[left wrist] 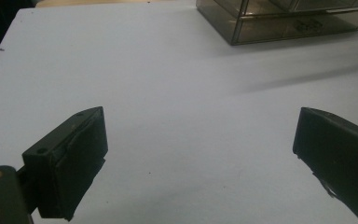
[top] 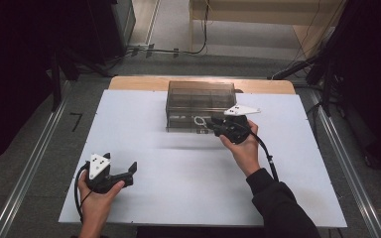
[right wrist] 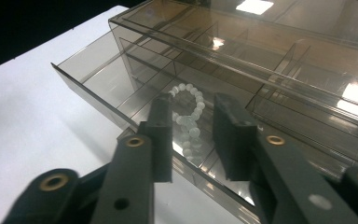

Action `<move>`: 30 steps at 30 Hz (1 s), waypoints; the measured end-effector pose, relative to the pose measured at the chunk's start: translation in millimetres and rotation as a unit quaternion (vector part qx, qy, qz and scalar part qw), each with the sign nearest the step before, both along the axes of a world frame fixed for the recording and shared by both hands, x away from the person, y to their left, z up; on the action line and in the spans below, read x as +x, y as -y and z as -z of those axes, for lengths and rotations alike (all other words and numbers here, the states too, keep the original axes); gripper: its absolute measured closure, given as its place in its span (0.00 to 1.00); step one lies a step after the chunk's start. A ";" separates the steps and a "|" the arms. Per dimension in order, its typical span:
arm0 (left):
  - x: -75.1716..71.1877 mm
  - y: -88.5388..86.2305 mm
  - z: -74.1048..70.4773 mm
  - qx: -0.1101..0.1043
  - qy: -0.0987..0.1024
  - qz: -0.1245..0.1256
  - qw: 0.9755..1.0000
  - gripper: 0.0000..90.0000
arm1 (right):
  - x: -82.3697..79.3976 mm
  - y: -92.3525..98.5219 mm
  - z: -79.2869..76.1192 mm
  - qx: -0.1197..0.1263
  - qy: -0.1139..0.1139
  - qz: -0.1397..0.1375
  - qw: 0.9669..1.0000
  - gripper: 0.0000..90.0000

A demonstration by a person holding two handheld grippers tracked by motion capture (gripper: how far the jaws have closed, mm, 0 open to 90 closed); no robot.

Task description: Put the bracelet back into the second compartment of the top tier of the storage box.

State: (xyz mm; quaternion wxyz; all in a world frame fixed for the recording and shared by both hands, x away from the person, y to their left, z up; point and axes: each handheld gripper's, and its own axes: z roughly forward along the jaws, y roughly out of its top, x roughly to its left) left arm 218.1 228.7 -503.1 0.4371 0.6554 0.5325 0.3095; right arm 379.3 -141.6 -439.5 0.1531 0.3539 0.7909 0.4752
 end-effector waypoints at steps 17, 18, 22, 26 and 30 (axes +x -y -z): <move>-0.3 -0.3 0.1 0.001 -0.001 -0.001 1.000 0.04 | -9.4 1.0 -6.7 -0.002 0.002 -0.009 1.000 0.39; -0.3 -0.2 0.1 0.000 -0.001 -0.001 1.000 0.04 | -9.4 1.0 -6.7 -0.002 0.002 -0.009 1.000 0.39; -0.7 -0.4 -0.1 0.002 -0.001 -0.001 1.000 0.04 | -11.1 1.8 -8.6 0.000 0.005 -0.007 1.000 0.34; -0.7 -0.3 0.1 0.001 -0.002 -0.001 1.000 0.04 | -13.9 3.0 -9.6 -0.005 0.003 -0.006 1.000 0.30; -0.8 -0.3 0.1 0.002 -0.001 -0.002 1.000 0.04 | -17.1 5.2 -11.2 -0.004 0.002 -0.006 1.000 0.26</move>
